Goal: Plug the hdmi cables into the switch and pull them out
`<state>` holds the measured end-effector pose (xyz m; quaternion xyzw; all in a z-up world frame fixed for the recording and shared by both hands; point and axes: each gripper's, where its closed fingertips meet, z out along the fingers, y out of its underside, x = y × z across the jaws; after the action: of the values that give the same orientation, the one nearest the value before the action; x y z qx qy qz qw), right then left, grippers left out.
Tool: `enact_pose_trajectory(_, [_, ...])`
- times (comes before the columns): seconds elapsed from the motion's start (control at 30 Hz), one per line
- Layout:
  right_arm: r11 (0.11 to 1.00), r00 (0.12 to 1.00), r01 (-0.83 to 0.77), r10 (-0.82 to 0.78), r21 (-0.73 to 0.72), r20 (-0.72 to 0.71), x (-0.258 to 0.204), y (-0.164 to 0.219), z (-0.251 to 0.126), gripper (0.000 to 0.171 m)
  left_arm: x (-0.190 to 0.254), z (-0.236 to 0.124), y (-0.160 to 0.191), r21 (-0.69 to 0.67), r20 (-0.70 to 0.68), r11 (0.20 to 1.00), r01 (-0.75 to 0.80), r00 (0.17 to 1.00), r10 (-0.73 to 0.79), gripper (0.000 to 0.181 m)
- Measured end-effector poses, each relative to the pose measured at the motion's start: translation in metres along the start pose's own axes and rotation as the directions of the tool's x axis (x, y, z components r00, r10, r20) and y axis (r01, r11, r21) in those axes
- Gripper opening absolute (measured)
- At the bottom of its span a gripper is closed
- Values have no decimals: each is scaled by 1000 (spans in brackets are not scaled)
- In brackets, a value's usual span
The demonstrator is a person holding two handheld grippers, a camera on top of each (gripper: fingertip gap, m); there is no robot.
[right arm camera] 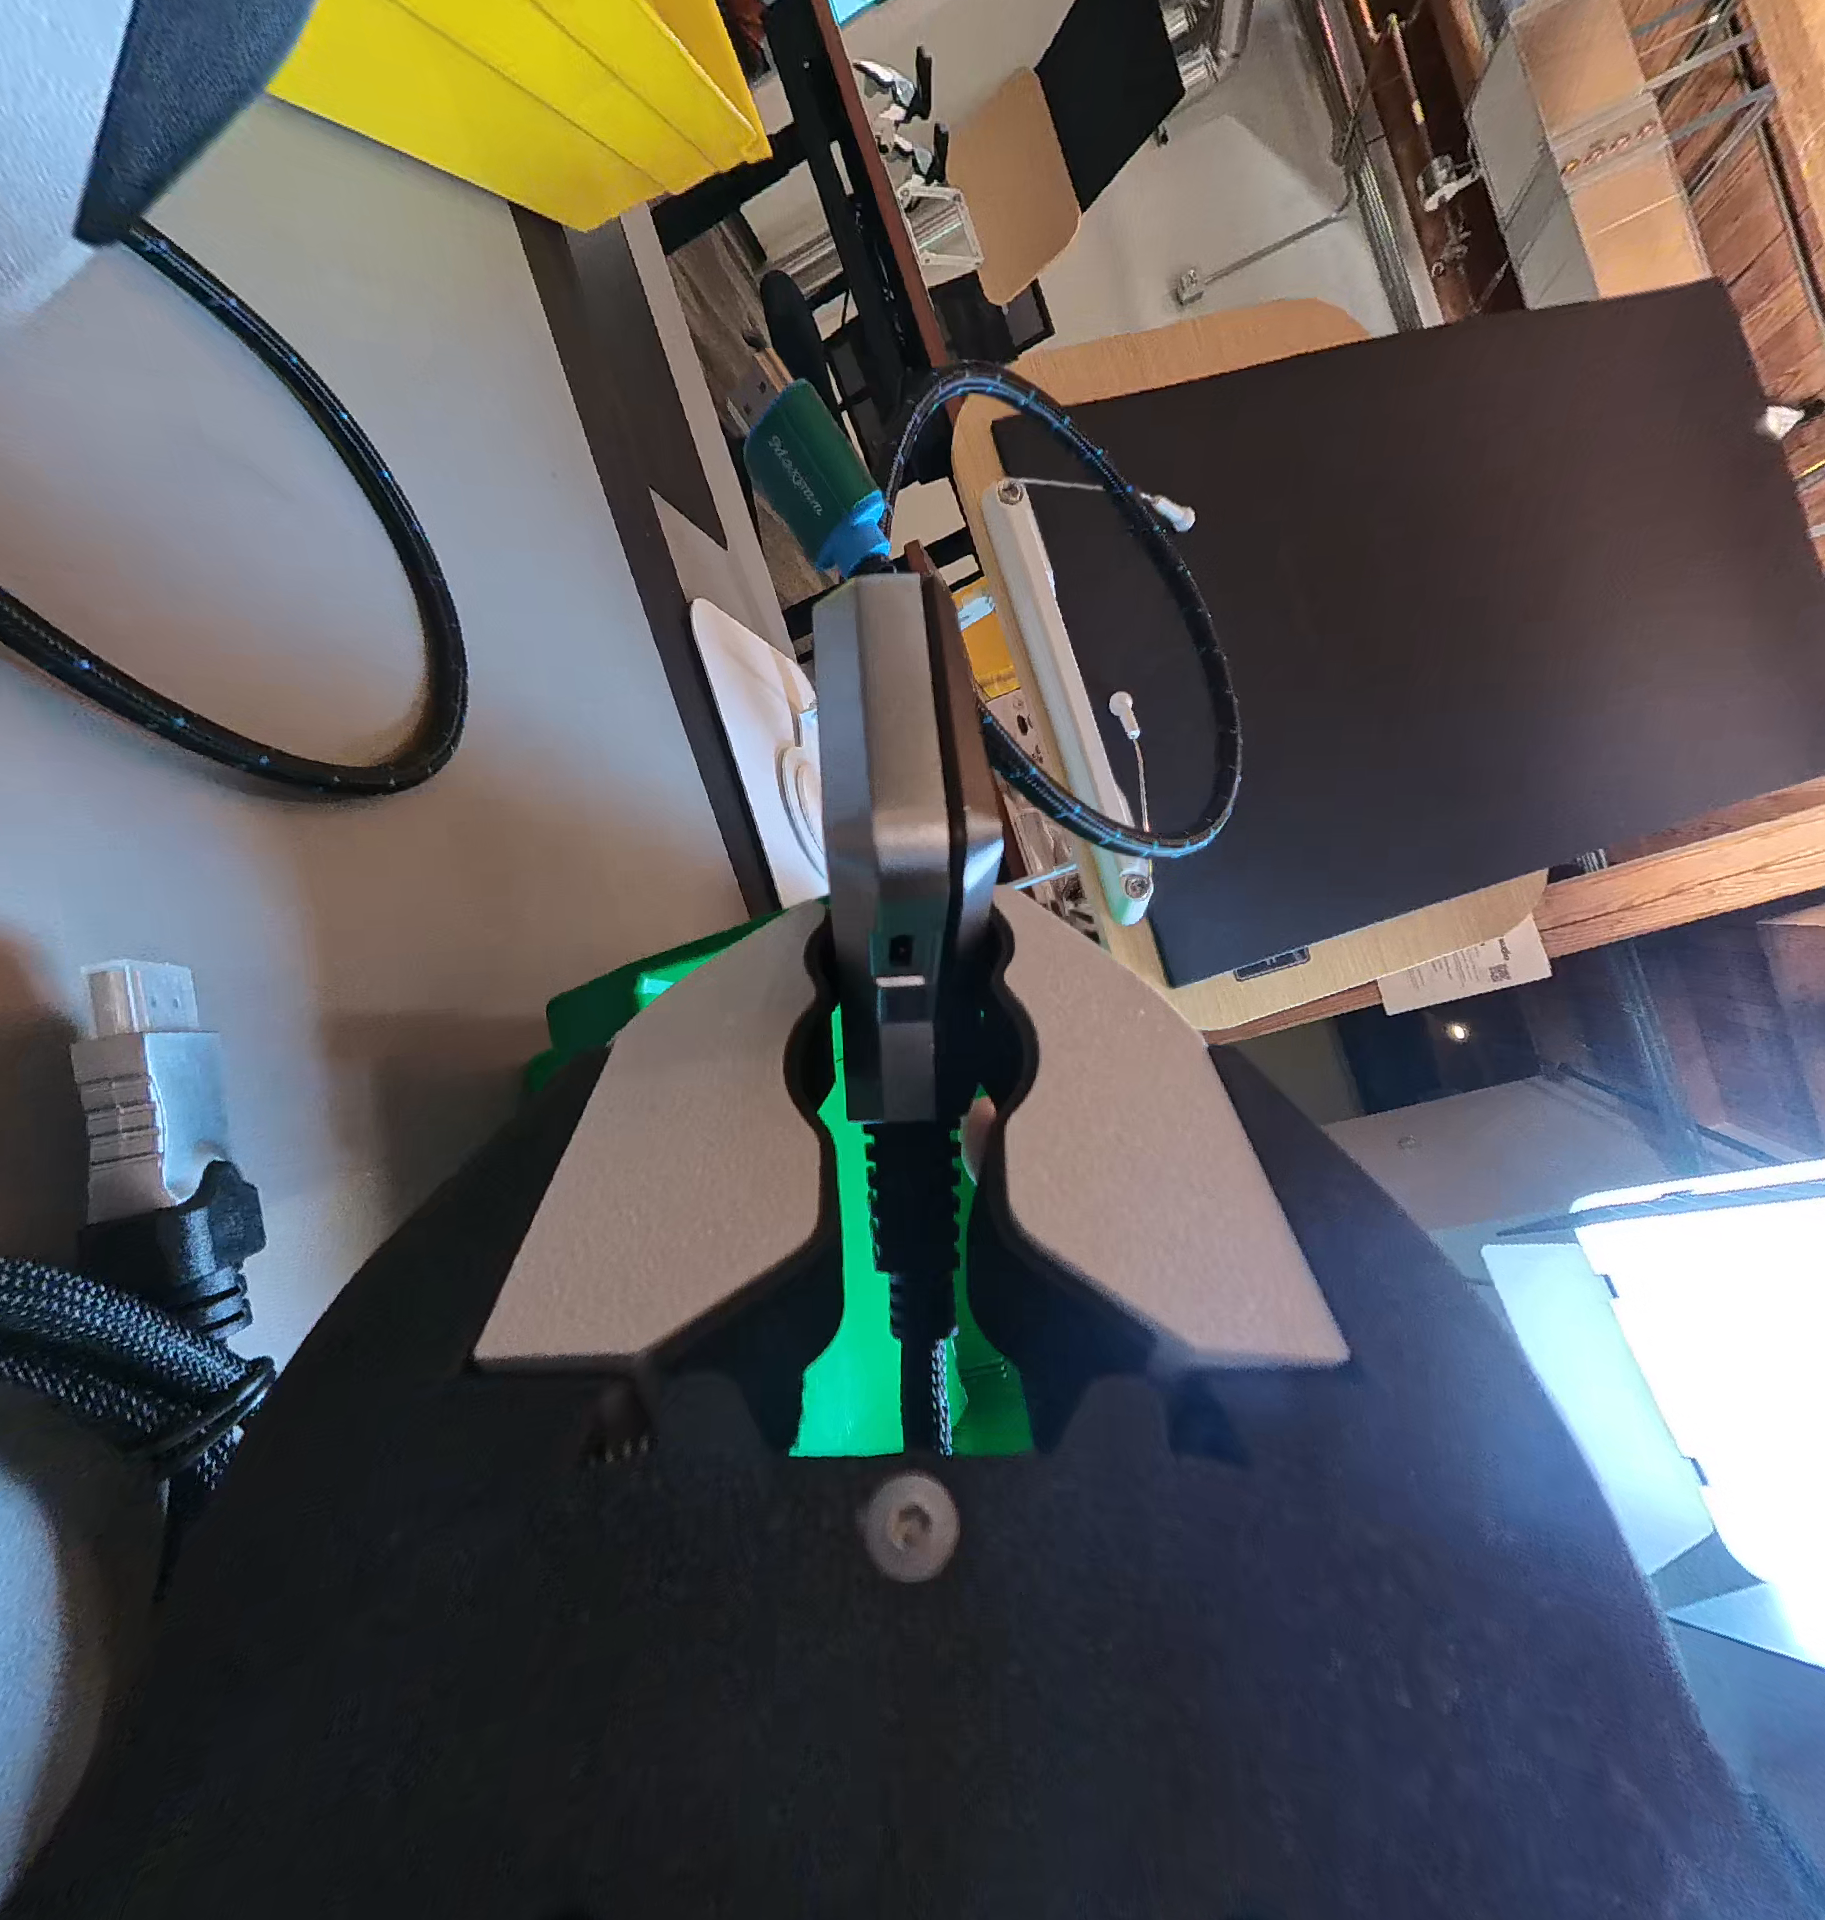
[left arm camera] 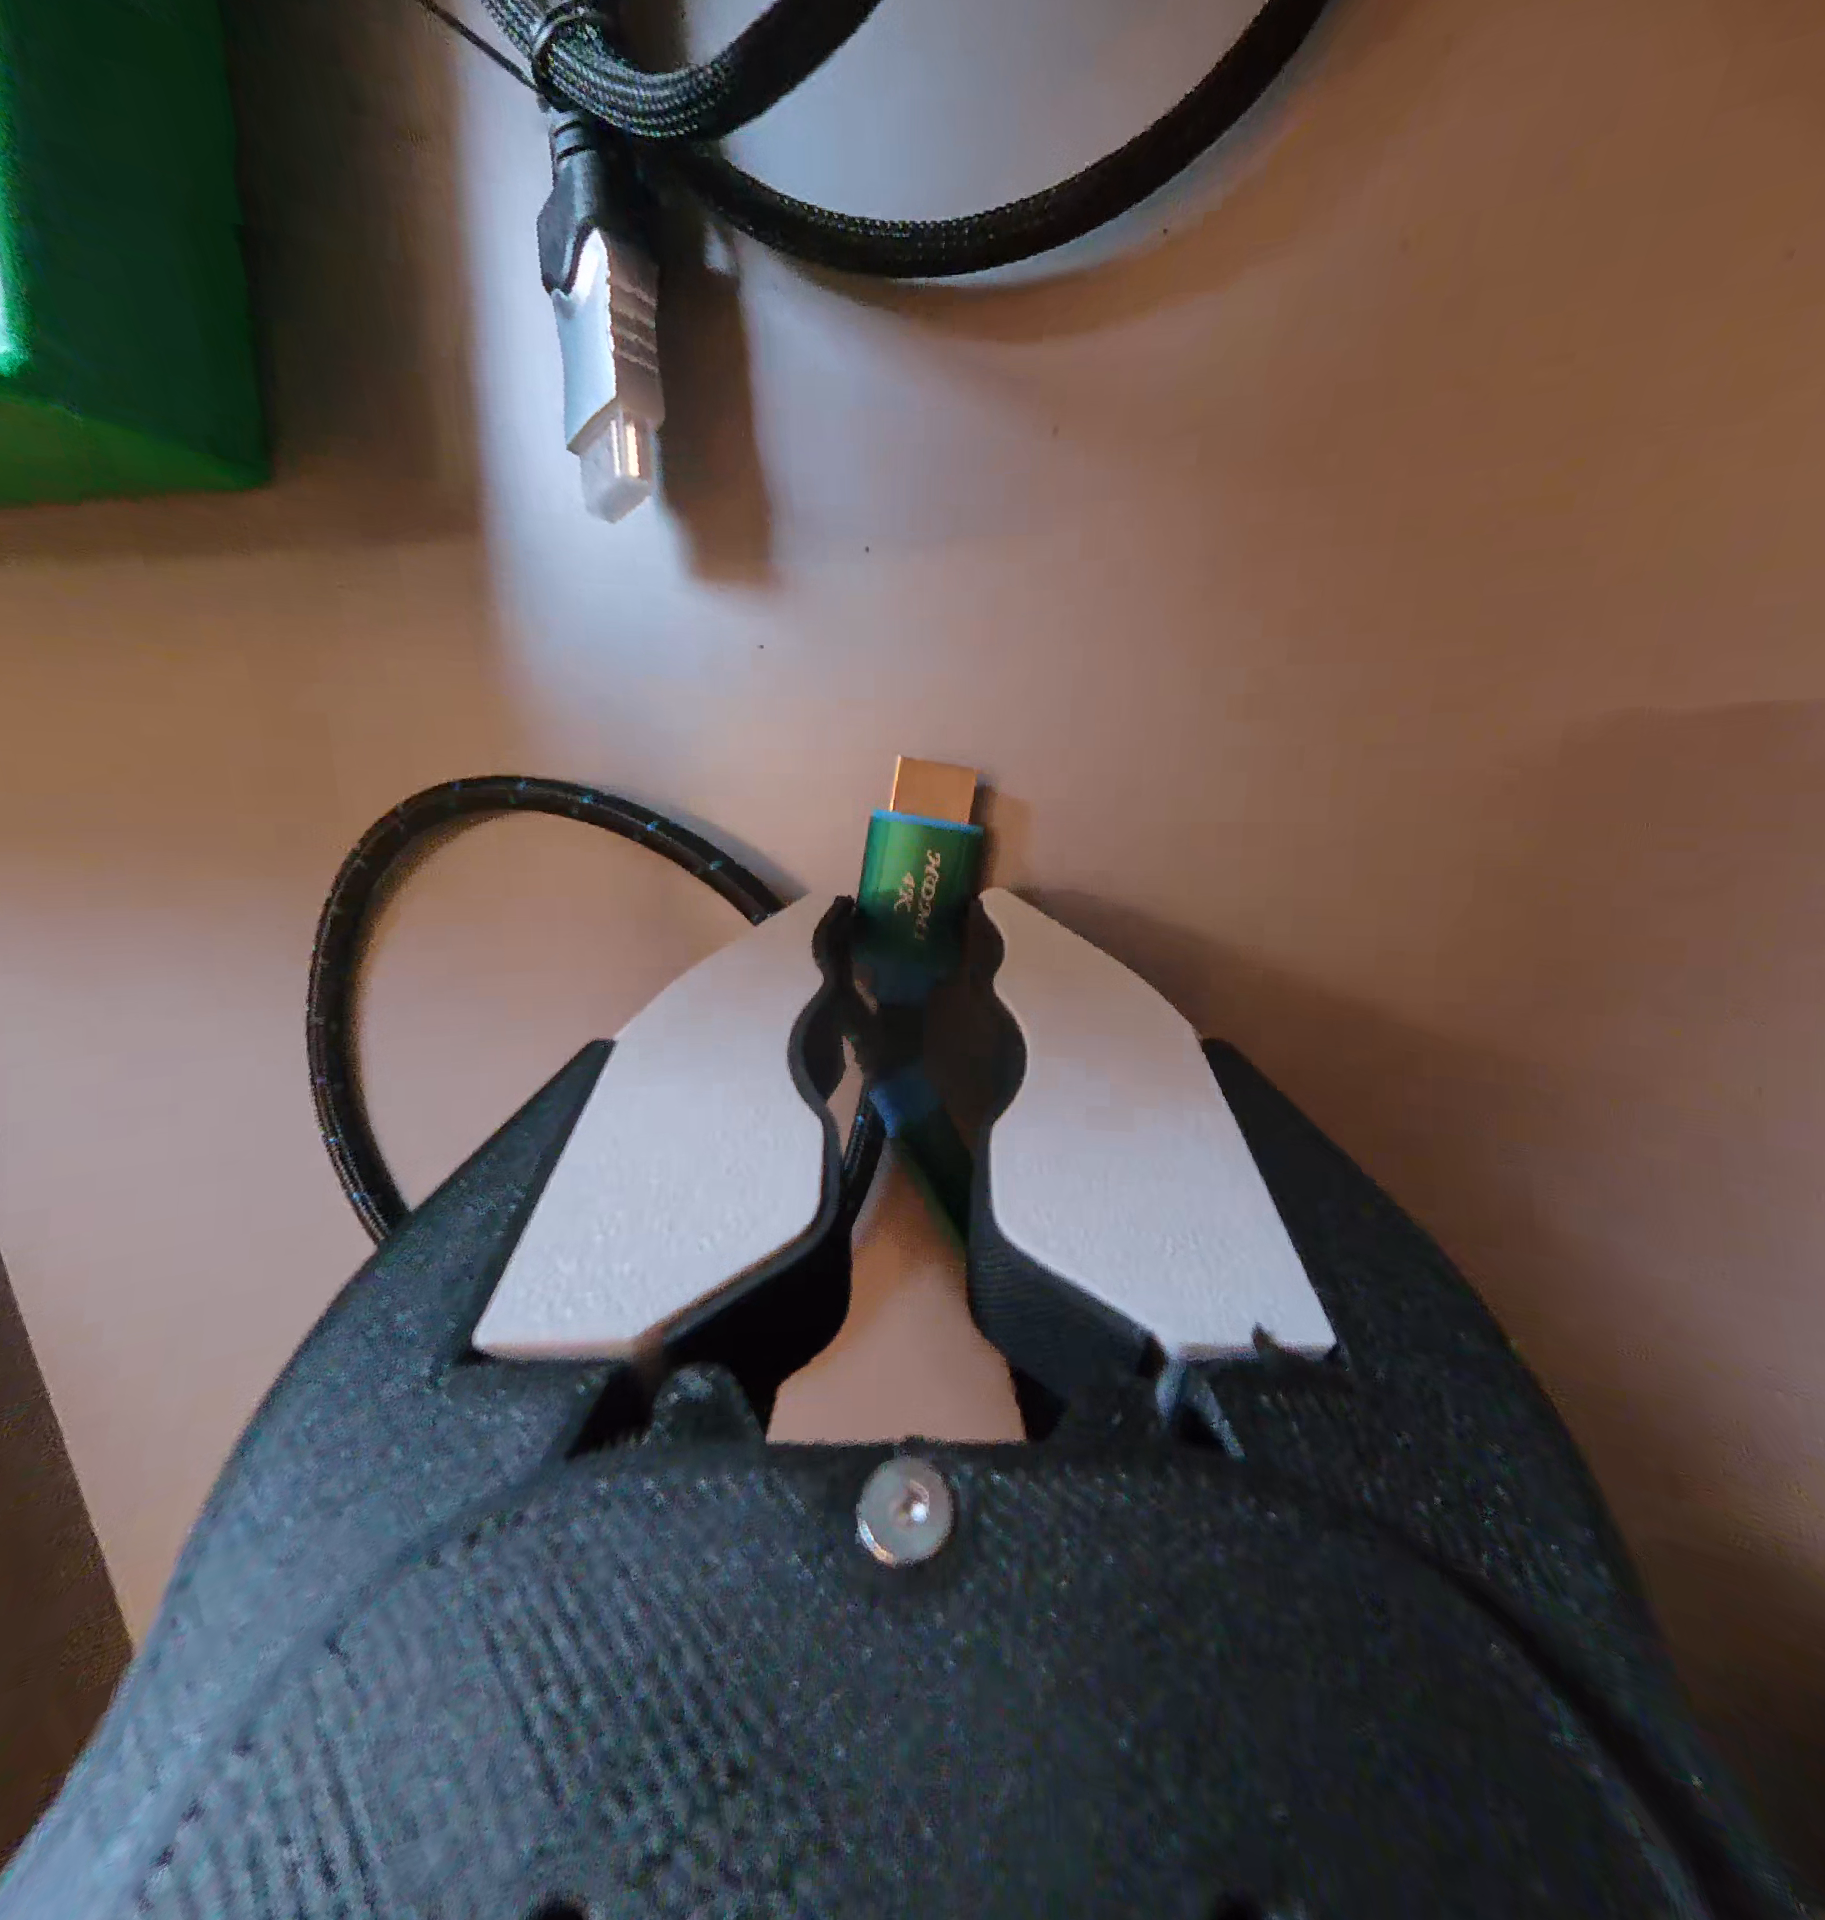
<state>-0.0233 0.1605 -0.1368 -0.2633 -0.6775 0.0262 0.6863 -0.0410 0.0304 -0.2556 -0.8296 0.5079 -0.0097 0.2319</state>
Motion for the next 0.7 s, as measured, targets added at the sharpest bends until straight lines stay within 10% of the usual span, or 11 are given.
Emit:
enact_pose_trajectory(0.33, [986, 989, 145, -146, 83, 8, -5, -24, -8, 23, -24, -76, -23, 326, -31, 917, 232, 971, -235, 20])
enact_pose_trajectory(0.7, [885, 896, 443, -444, 143, -24, -55, -62, -1, 23, -20, -72, -19, 158, -27, 905, 395, 918, -396, 20])
